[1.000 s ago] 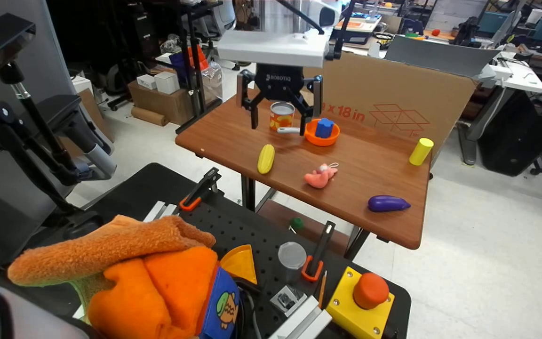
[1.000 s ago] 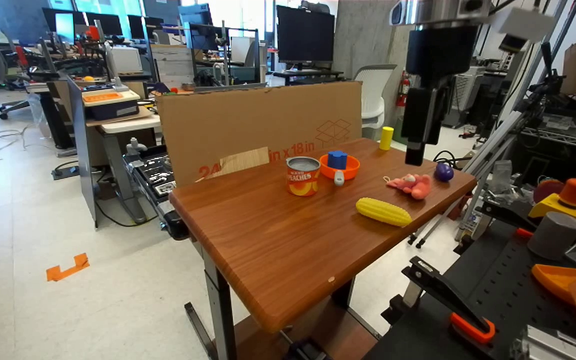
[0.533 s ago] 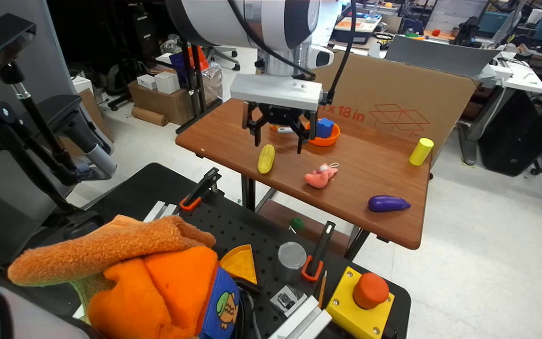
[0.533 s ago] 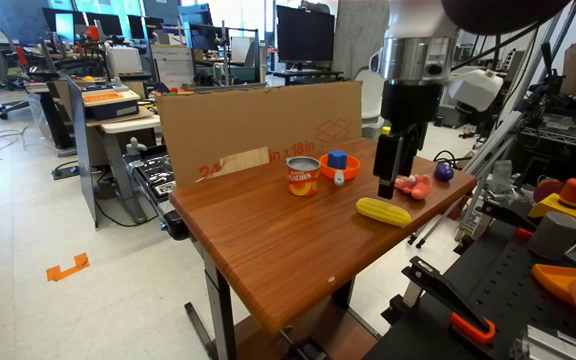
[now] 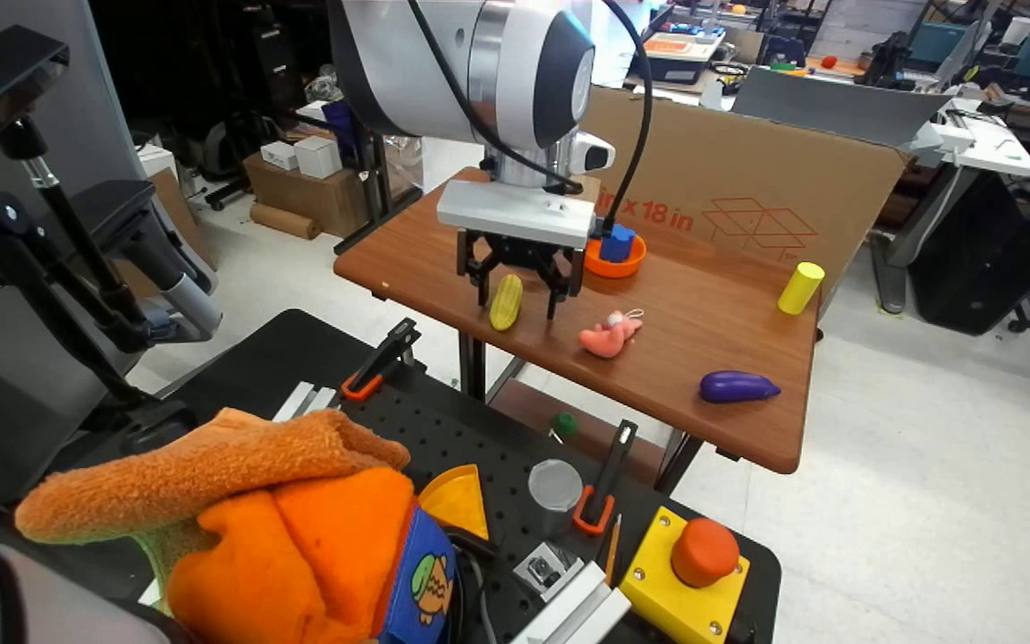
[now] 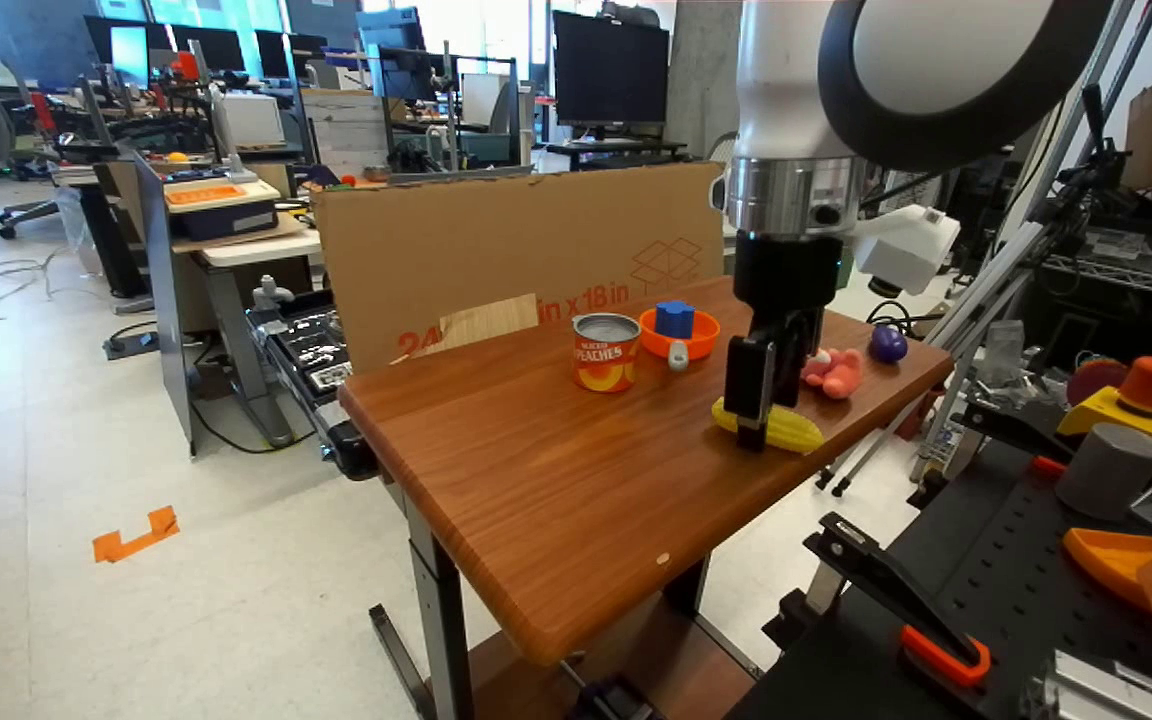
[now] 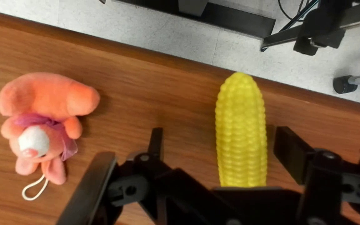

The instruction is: Move the cob of maize to the right

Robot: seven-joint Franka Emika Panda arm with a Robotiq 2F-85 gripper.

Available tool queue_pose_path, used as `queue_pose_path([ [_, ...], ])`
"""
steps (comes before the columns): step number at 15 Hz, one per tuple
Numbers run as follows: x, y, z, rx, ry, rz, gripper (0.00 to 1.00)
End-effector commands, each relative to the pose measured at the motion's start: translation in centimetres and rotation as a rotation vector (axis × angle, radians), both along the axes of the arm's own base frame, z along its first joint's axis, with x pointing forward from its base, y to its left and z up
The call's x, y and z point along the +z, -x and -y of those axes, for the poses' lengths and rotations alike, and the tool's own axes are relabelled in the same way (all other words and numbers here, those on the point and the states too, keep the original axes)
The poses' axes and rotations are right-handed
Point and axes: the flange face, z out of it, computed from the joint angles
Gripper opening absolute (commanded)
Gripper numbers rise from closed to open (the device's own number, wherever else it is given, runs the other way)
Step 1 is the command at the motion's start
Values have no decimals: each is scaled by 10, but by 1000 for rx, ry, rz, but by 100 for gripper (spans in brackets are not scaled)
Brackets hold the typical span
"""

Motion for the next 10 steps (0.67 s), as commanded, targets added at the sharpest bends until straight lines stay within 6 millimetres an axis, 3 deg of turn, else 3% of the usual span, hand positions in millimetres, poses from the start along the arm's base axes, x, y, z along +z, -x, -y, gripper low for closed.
queue_pose_path([
  [1, -13, -2, -12, 9, -6, 11, 58],
  [7, -1, -5, -19, 15, -21, 63, 13],
  [10, 20, 0, -20, 14, -47, 103, 7],
])
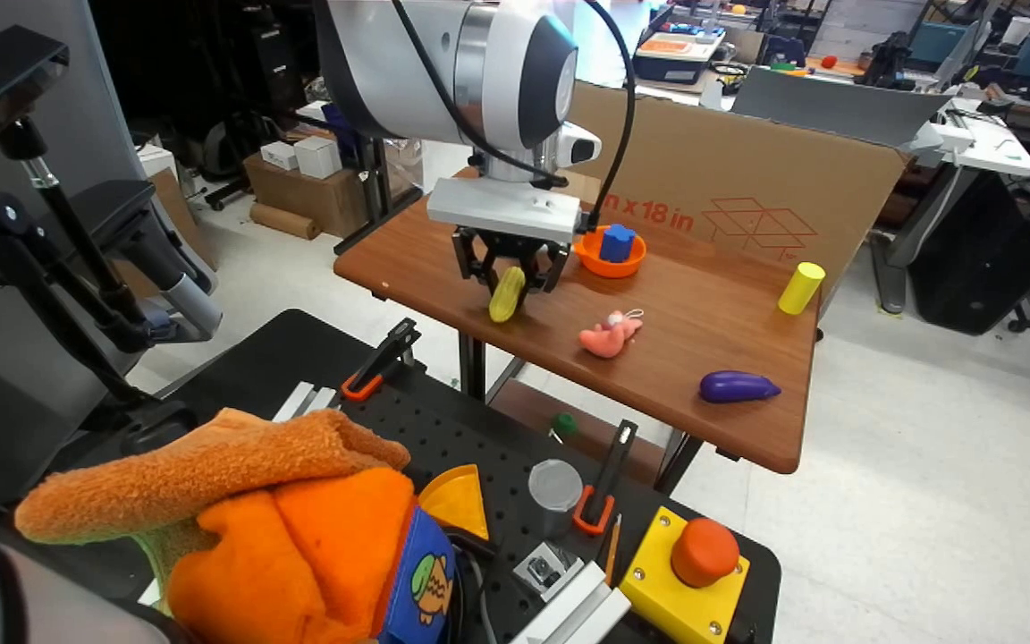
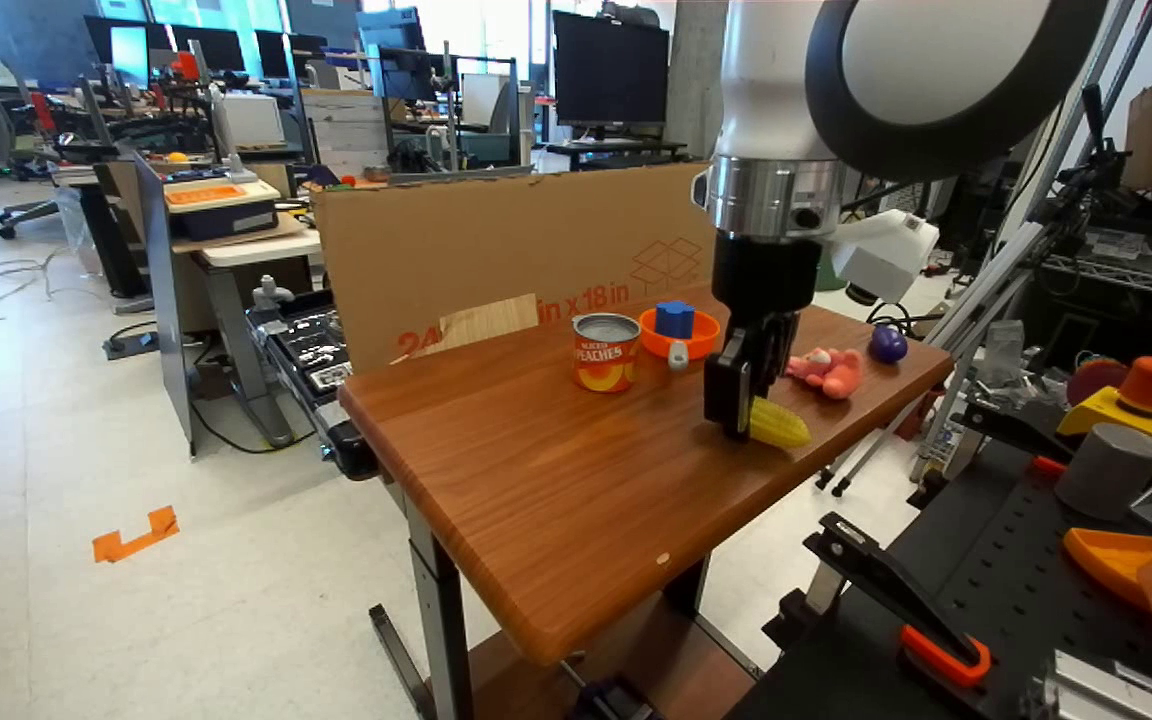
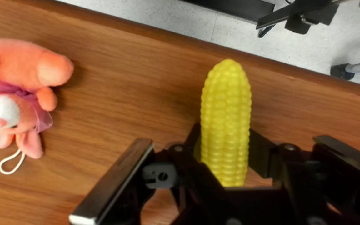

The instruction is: Move the cob of maize to the right

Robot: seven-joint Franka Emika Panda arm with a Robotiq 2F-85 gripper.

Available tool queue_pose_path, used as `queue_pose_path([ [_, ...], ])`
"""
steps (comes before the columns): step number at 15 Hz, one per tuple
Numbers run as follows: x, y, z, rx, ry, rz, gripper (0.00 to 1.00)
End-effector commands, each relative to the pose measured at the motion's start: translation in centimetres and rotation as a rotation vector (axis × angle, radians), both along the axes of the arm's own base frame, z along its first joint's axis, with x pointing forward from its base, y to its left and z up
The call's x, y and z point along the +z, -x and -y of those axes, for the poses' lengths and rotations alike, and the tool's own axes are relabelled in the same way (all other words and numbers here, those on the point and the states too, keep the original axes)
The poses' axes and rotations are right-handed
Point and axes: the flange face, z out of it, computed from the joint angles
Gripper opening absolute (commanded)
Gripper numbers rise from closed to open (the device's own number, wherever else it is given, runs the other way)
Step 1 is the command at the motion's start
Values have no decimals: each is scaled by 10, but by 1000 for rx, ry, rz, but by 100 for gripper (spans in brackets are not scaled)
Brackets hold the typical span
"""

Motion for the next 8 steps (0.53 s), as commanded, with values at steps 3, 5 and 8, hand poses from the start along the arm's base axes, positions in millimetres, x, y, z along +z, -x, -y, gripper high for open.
queue_pose_path([
  [3, 66, 21, 0, -46, -66, 75, 7],
  [5, 103, 19, 4, -89, -115, 145, 7],
  [8, 173, 0, 24, -178, -182, 251, 7],
])
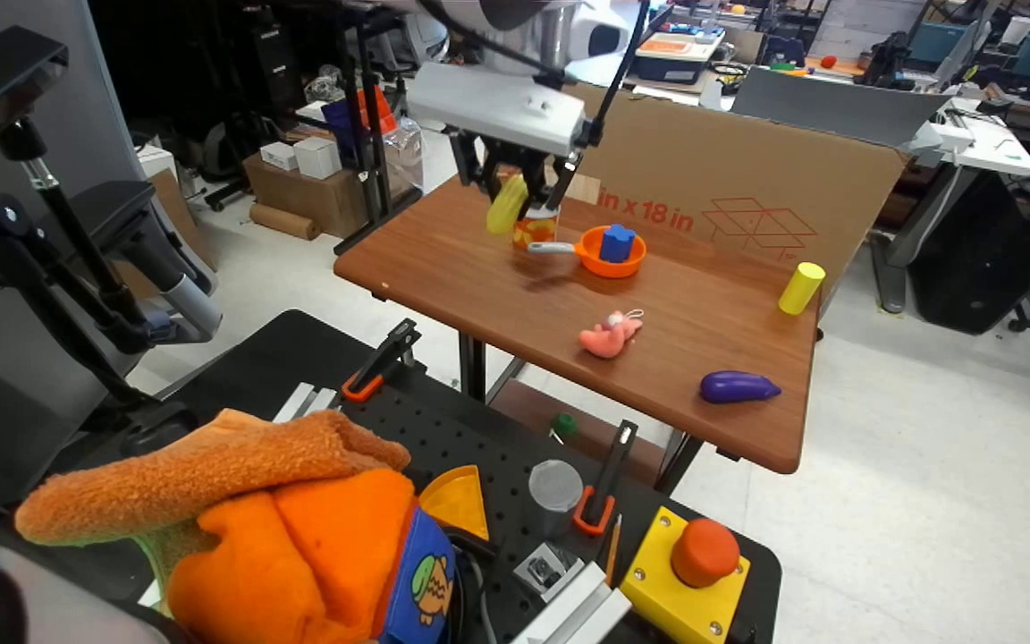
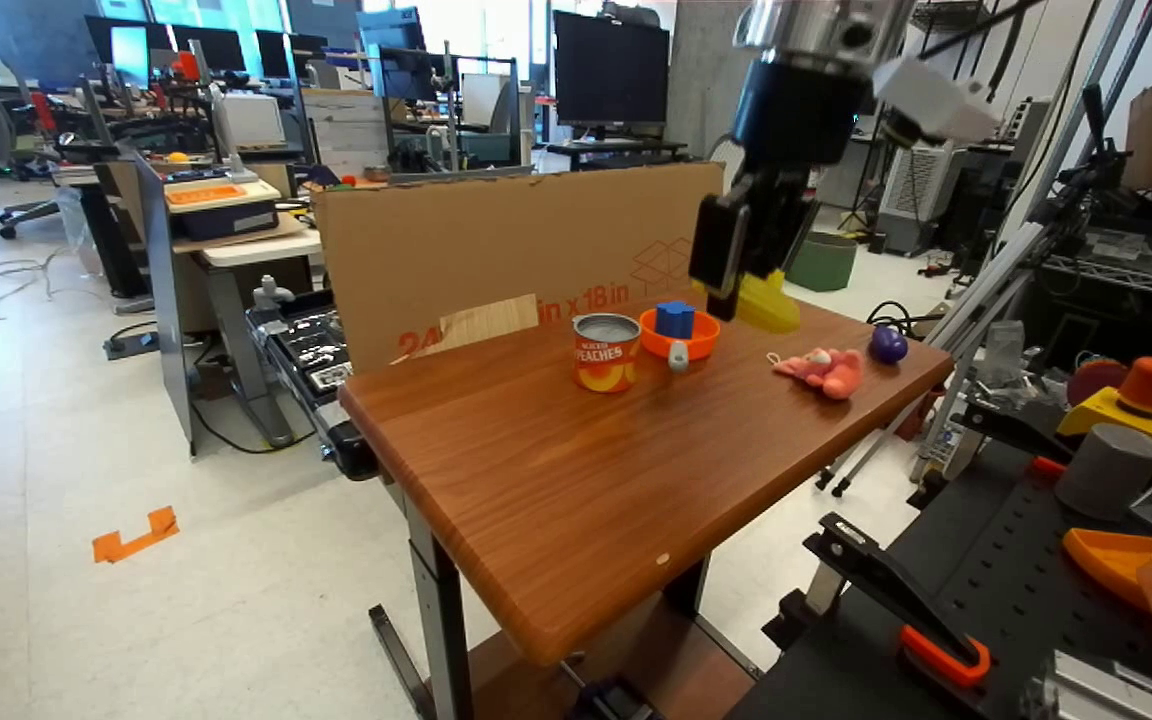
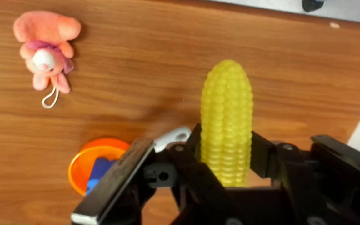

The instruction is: Move the cob of maize to the right

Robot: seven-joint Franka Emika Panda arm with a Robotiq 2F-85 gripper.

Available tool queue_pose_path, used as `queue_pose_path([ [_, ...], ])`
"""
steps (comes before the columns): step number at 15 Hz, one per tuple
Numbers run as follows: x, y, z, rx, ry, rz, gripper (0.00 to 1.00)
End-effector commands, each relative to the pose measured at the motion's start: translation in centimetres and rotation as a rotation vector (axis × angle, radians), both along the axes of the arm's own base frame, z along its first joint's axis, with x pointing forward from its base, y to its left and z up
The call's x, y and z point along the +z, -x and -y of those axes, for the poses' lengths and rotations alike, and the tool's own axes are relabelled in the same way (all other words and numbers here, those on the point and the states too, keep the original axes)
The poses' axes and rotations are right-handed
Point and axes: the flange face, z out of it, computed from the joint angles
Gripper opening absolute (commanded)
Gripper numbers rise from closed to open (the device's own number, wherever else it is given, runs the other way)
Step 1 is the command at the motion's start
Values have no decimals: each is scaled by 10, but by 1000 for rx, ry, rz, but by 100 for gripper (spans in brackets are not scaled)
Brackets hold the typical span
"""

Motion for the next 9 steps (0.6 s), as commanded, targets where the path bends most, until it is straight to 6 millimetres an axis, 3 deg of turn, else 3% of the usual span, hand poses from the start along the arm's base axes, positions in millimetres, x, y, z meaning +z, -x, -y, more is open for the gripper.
queue_pose_path([
  [1, 84, -11, 31, -70, -58, 105, 7],
  [5, 140, -48, 82, -149, -17, 195, 7],
  [9, 154, -86, 133, -226, 35, 196, 7],
])
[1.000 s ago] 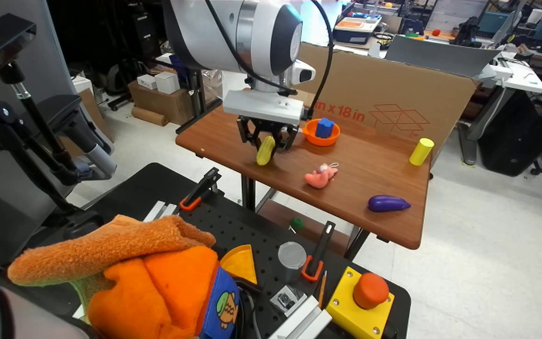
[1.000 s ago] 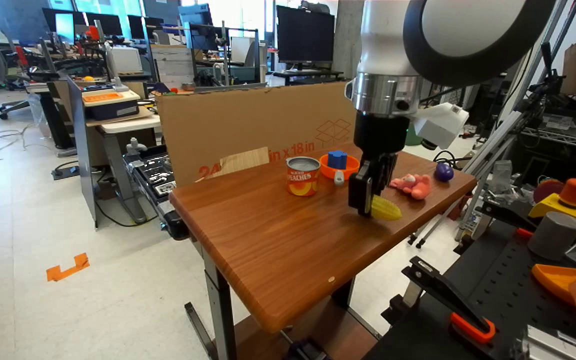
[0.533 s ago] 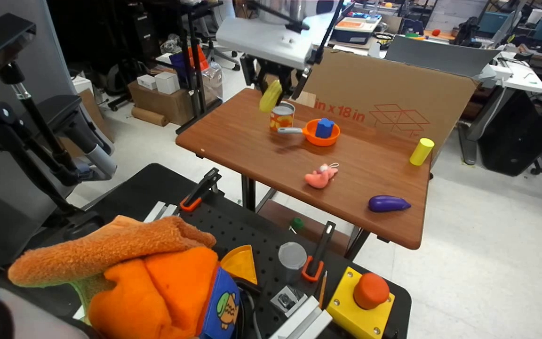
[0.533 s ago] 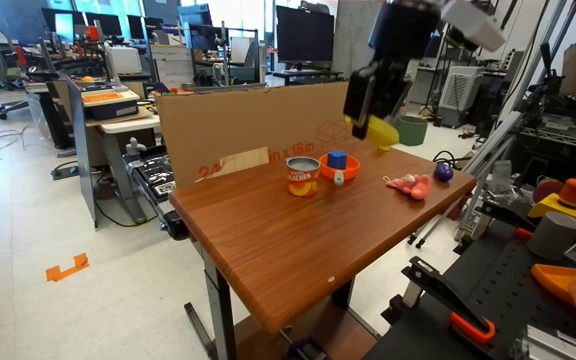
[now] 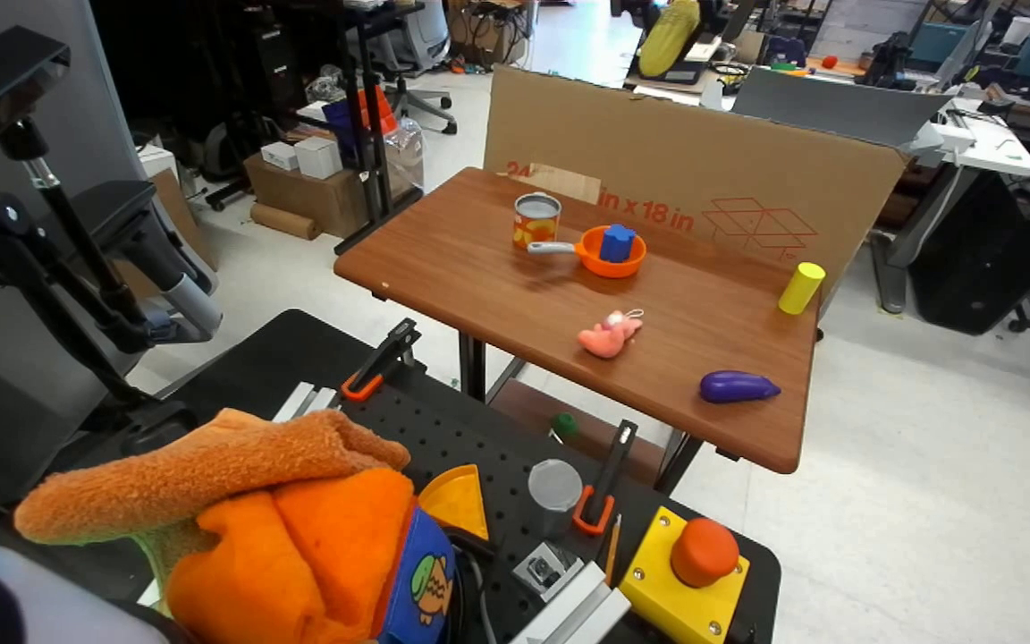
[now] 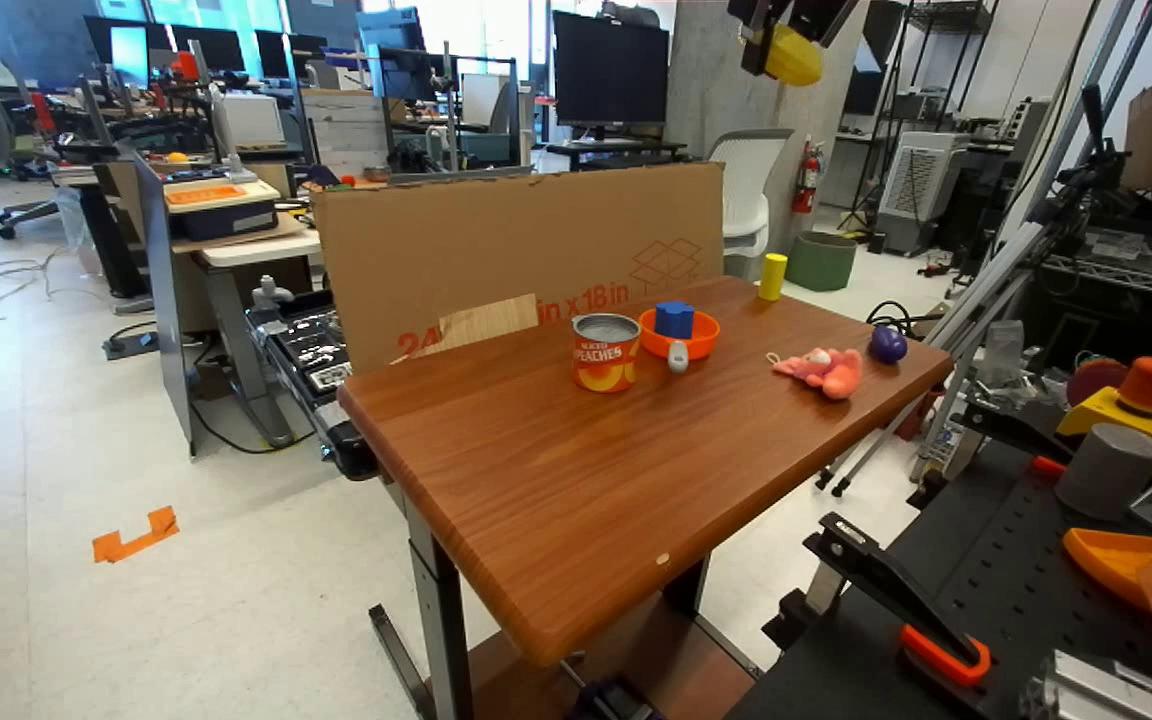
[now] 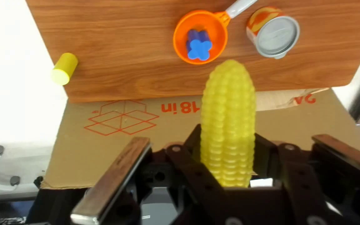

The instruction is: Move the cob of maize to the right

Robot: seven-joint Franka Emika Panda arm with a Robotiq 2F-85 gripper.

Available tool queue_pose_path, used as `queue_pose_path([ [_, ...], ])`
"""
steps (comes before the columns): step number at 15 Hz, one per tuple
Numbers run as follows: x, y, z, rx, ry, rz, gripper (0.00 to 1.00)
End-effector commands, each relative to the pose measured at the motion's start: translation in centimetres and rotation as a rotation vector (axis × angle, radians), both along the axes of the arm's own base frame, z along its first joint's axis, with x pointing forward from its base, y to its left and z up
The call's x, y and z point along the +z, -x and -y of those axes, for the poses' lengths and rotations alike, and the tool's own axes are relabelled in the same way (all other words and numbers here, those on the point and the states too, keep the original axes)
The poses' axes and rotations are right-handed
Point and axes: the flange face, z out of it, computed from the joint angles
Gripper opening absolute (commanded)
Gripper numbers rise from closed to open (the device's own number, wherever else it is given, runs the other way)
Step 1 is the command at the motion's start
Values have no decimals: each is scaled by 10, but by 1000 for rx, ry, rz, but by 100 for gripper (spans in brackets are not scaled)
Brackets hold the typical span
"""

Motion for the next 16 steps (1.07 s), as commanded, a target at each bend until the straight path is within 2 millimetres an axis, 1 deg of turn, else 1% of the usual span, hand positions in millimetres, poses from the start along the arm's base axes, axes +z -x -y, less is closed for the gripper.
queue_pose_path([
  [1, -2, -39, 35, -57, 35, -27, 7],
  [2, -7, -47, 44, -70, 48, -34, 7],
  [4, -25, -62, 56, -95, 76, -58, 7],
  [6, -45, -75, 65, -117, 105, -87, 7],
  [9, -84, -91, 74, -139, 121, -148, 7],
  [12, -118, -100, 80, -151, 142, -200, 7],
  [16, -158, -106, 86, -168, 162, -279, 7],
])
